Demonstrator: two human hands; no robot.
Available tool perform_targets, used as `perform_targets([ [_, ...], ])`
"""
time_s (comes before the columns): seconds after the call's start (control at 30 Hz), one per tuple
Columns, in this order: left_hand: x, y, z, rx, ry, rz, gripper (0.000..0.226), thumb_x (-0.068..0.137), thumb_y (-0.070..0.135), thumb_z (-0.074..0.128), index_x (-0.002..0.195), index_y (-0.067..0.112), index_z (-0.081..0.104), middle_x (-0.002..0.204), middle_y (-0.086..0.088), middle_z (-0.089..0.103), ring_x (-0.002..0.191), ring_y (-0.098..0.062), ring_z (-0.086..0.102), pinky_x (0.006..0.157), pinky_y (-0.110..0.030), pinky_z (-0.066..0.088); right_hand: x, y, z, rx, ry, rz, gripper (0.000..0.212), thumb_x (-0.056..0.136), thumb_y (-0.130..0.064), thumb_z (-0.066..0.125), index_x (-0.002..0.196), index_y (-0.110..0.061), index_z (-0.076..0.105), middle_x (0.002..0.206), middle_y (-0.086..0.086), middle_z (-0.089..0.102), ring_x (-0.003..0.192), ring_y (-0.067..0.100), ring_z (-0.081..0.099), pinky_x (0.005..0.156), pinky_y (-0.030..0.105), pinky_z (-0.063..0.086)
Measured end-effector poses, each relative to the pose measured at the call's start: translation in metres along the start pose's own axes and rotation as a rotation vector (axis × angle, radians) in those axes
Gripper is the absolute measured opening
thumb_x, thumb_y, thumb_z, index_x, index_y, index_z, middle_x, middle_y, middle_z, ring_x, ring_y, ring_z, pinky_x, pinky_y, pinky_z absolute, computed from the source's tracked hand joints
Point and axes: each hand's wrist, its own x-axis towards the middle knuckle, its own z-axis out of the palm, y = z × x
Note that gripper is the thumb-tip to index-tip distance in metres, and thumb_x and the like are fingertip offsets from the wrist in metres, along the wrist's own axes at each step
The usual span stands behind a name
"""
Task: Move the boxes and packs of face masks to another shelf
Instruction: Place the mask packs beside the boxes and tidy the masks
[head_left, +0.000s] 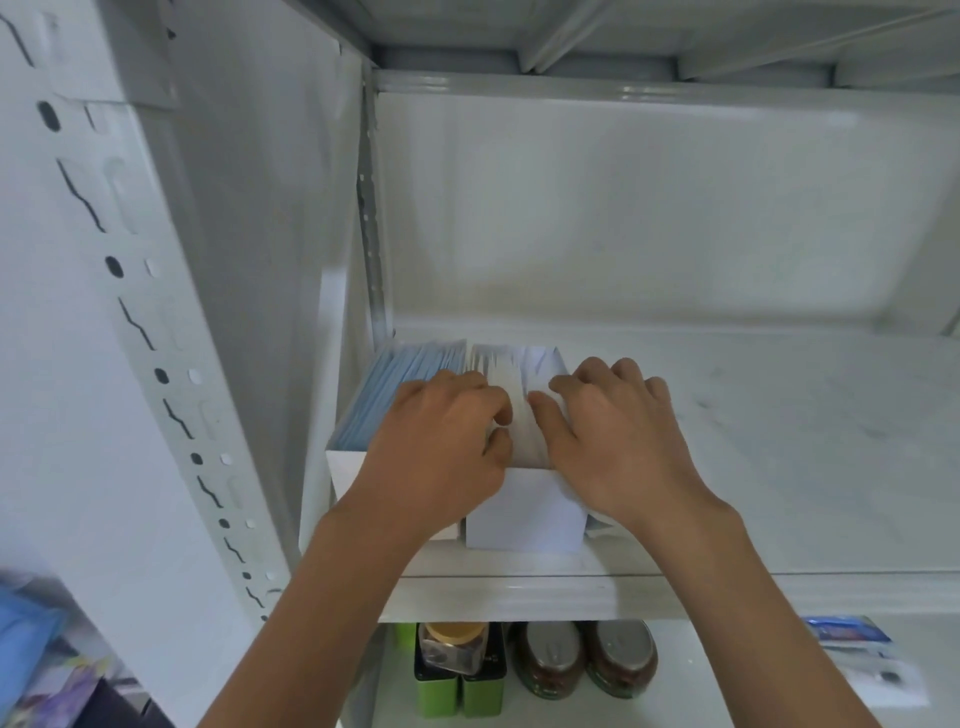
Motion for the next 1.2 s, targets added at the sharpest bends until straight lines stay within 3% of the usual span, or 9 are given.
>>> perform_targets([
  [0.07, 0.005, 0.002, -0.001, 0.041, -0.075, -0.014, 0.019, 0.094, 0.036, 0.057, 0.105, 0.026, 0.069, 0.092, 0.007, 0.069, 0.093, -0.017, 0.059, 0.090, -0.039, 0.048, -0.001, -0.001, -0.002, -0.013, -0.022, 0.008, 0.045, 0.098, -0.049, 0.031, 0.089, -0.021, 0.066, 0.090, -0.003, 0.061, 0.088, 0.023, 0.053, 0.082, 0.041, 0.038],
  [0.17, 0.015, 0.008, -0.002, 0.097, -0.210, -0.042, 0.026, 0.093, 0.045, 0.051, 0.108, 0.029, 0.064, 0.082, 0.007, 0.067, 0.092, -0.018, 0.057, 0.091, -0.042, 0.044, -0.002, -0.001, -0.001, 0.056, -0.073, -0.024, 0.042, 0.096, -0.041, 0.031, 0.070, -0.021, 0.057, 0.070, -0.006, 0.057, 0.076, 0.021, 0.055, 0.080, 0.040, 0.035],
  [0.33, 0.028, 0.012, 0.002, -0.024, -0.320, -0.170, 0.033, 0.086, 0.040, 0.064, 0.118, 0.030, 0.062, 0.092, 0.011, 0.071, 0.097, -0.014, 0.062, 0.101, -0.041, 0.039, 0.005, 0.004, 0.006, 0.246, -0.157, 0.013, 0.036, 0.093, -0.034, 0.040, 0.064, -0.017, 0.050, 0.060, -0.002, 0.055, 0.066, 0.015, 0.051, 0.071, 0.037, 0.029],
  [0.5, 0.026, 0.016, 0.007, -0.131, -0.194, -0.278, 0.033, 0.079, 0.029, 0.071, 0.110, 0.034, 0.063, 0.083, 0.013, 0.071, 0.091, -0.010, 0.062, 0.102, -0.041, 0.041, 0.014, 0.002, 0.005, 0.263, -0.132, 0.125, 0.029, 0.087, -0.036, 0.051, 0.069, -0.018, 0.066, 0.063, -0.005, 0.061, 0.066, 0.009, 0.050, 0.075, 0.036, 0.026],
  [0.67, 0.017, 0.011, 0.005, -0.411, 0.073, -0.320, 0.027, 0.077, 0.019, 0.075, 0.098, 0.036, 0.069, 0.064, 0.019, 0.066, 0.073, -0.003, 0.064, 0.092, -0.046, 0.054, 0.016, 0.001, -0.002, 0.180, 0.074, 0.178, 0.029, 0.079, -0.040, 0.053, 0.063, -0.020, 0.066, 0.060, -0.007, 0.064, 0.064, 0.015, 0.057, 0.075, 0.036, 0.032],
  [0.77, 0.012, 0.008, 0.001, -0.287, 0.025, -0.266, 0.027, 0.082, 0.026, 0.069, 0.107, 0.036, 0.070, 0.072, 0.021, 0.066, 0.079, 0.000, 0.061, 0.102, -0.040, 0.041, 0.017, -0.001, -0.004, 0.225, -0.011, 0.170, 0.030, 0.083, -0.041, 0.050, 0.072, -0.021, 0.069, 0.069, -0.006, 0.066, 0.070, 0.020, 0.058, 0.075, 0.037, 0.038],
  [0.83, 0.009, 0.009, 0.000, -0.113, -0.049, -0.204, 0.027, 0.089, 0.032, 0.061, 0.114, 0.037, 0.069, 0.096, 0.018, 0.069, 0.097, -0.007, 0.060, 0.098, -0.035, 0.029, 0.015, -0.005, 0.000, 0.226, -0.099, 0.150, 0.030, 0.089, -0.038, 0.045, 0.078, -0.022, 0.068, 0.074, -0.004, 0.065, 0.076, 0.023, 0.058, 0.075, 0.036, 0.036],
  [0.97, 0.005, 0.009, 0.001, -0.058, -0.093, -0.018, 0.039, 0.095, 0.019, 0.051, 0.130, 0.030, 0.063, 0.134, 0.007, 0.058, 0.120, -0.017, 0.052, 0.102, -0.039, 0.034, 0.006, -0.006, 0.008, 0.264, -0.019, 0.092, 0.034, 0.096, -0.034, 0.042, 0.120, -0.024, 0.064, 0.096, 0.000, 0.070, 0.099, 0.027, 0.062, 0.081, 0.038, 0.038],
  [1.2, 0.003, 0.001, -0.003, 0.024, -0.187, 0.010, 0.032, 0.098, 0.019, 0.047, 0.119, 0.028, 0.070, 0.118, 0.011, 0.071, 0.109, -0.012, 0.062, 0.115, -0.041, 0.029, -0.002, 0.008, 0.008, 0.379, -0.025, 0.023, 0.035, 0.088, -0.026, 0.053, 0.121, -0.028, 0.066, 0.085, -0.012, 0.058, 0.081, 0.012, 0.054, 0.081, 0.035, 0.042],
])
